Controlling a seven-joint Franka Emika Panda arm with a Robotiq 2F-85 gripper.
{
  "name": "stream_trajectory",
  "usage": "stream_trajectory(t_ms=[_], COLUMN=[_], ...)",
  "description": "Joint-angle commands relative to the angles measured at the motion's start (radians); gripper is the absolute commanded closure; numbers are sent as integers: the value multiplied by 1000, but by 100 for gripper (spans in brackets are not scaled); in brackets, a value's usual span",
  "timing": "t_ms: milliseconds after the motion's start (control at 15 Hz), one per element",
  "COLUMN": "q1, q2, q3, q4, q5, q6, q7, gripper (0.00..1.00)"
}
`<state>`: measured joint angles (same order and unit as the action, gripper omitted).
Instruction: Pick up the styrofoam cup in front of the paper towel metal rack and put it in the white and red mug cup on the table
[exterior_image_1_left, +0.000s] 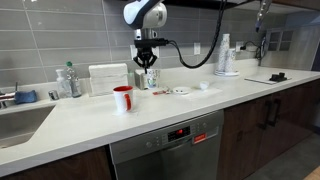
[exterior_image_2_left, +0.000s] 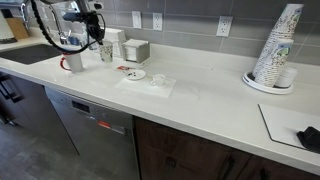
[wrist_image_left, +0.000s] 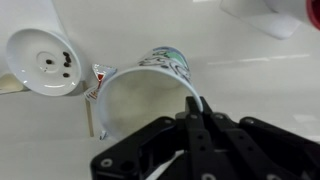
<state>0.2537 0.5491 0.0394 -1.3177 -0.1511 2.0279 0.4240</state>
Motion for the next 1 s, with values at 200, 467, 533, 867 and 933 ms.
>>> stream_trajectory(t_ms=[200, 467, 533, 867, 933], q1=[60, 89, 86, 93, 90], q2=[-217, -278, -288, -257, -255], q3=[44, 106, 128, 134, 132], q4=[-149, -178, -180, -126, -126], q5=[14, 46, 82, 67, 67], q6=[-46, -111, -146, -140, -140], q7=[35, 13, -8, 13, 13], gripper=[99, 99, 99, 96, 96])
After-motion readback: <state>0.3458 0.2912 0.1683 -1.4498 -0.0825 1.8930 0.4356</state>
